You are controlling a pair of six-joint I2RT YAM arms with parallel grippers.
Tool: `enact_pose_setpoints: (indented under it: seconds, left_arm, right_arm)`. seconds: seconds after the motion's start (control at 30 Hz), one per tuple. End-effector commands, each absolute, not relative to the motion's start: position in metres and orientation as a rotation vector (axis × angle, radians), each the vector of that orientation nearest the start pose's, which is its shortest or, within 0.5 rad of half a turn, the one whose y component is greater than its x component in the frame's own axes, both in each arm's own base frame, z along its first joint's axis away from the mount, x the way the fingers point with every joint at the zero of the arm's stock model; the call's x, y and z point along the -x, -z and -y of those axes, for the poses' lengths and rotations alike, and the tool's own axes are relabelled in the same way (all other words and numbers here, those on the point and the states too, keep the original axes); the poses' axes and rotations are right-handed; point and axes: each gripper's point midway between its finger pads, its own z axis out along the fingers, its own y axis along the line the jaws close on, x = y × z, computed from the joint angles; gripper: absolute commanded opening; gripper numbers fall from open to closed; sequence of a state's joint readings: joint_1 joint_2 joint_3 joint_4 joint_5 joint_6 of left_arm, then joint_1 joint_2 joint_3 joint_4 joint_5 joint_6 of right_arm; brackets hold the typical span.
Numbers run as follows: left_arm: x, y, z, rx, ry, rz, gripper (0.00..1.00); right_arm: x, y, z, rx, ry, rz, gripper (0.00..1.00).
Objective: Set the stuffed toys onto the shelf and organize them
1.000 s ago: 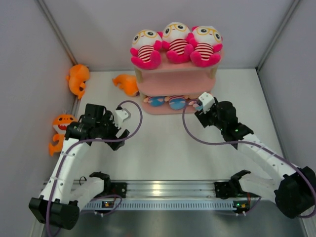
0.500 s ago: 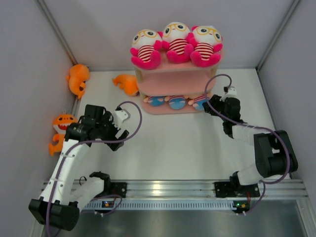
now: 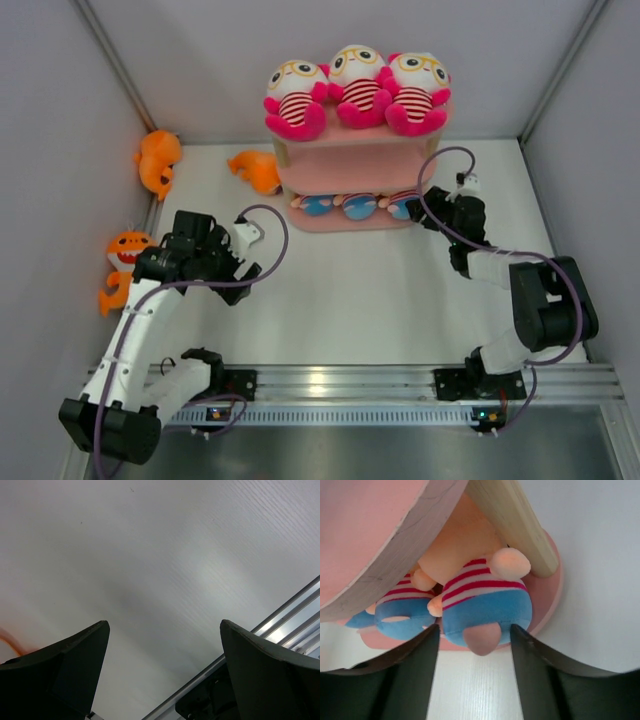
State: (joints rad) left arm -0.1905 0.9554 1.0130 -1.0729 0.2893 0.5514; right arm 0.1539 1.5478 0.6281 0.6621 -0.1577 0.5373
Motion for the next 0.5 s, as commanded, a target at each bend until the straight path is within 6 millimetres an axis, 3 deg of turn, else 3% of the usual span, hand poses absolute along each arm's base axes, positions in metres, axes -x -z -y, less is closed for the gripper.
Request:
enact_pose_setpoints:
  seconds: [0.0, 0.03, 0.1, 0.13, 0.17, 0.23, 0.27, 0.3, 0.33, 0.37, 0.4, 0.43, 0.47]
  left_arm:
    - [-0.206, -0.177, 0.065, -0.991, 0.202, -2.321, 0.98]
    - [-0.209, -0.176, 0.061, -0.973, 0.181, -2.340, 0.98]
    - [-0.215, -0.177, 0.056, -0.923, 0.168, -2.364, 0.98]
    - [-0.221, -0.178, 0.054, -0.899, 0.172, -2.372, 0.98]
    - [-0.225, -0.181, 0.047, -0.847, 0.190, -2.381, 0.98]
    - [-0.242, -0.181, 0.032, -0.792, 0.175, -2.396, 0.98]
    - [-0.249, -0.181, 0.011, -0.697, 0.145, -2.421, 0.98]
    - [-0.257, -0.186, 0.001, -0.657, 0.133, -2.421, 0.98]
    - [-0.265, -0.179, -0.009, -0.619, 0.156, -2.461, 0.98]
    - [-0.270, -0.179, -0.034, -0.496, 0.142, -2.487, 0.98]
    - [-0.278, -0.188, -0.048, -0.436, 0.139, -2.470, 0.97]
    - [-0.281, -0.181, -0.065, -0.371, 0.135, -2.505, 0.97]
    - [-0.278, -0.179, -0.096, -0.252, 0.087, -2.527, 0.97]
  right_arm:
    - [-0.420, -0.155, -0.099, -0.281, -0.578, -1.744, 0.62]
    - [-0.415, -0.171, -0.093, -0.293, -0.558, -1.703, 0.66]
    - [-0.405, -0.171, -0.083, -0.325, -0.504, -1.725, 0.75]
    - [-0.400, -0.186, -0.081, -0.310, -0.497, -1.698, 0.75]
    - [-0.393, -0.181, -0.079, -0.279, -0.462, -1.739, 0.75]
    - [-0.384, -0.201, -0.078, -0.235, -0.436, -1.720, 0.75]
    - [-0.380, -0.202, -0.076, -0.195, -0.402, -1.732, 0.75]
    - [-0.375, -0.203, -0.076, -0.174, -0.384, -1.751, 0.75]
    - [-0.369, -0.215, -0.074, -0.149, -0.371, -1.731, 0.75]
    - [-0.367, -0.219, -0.068, -0.125, -0.311, -1.723, 0.75]
    - [-0.363, -0.220, -0.068, -0.102, -0.294, -1.733, 0.75]
    - [-0.357, -0.230, -0.066, -0.081, -0.276, -1.706, 0.75]
    - [-0.354, -0.233, -0.064, -0.053, -0.246, -1.697, 0.75]
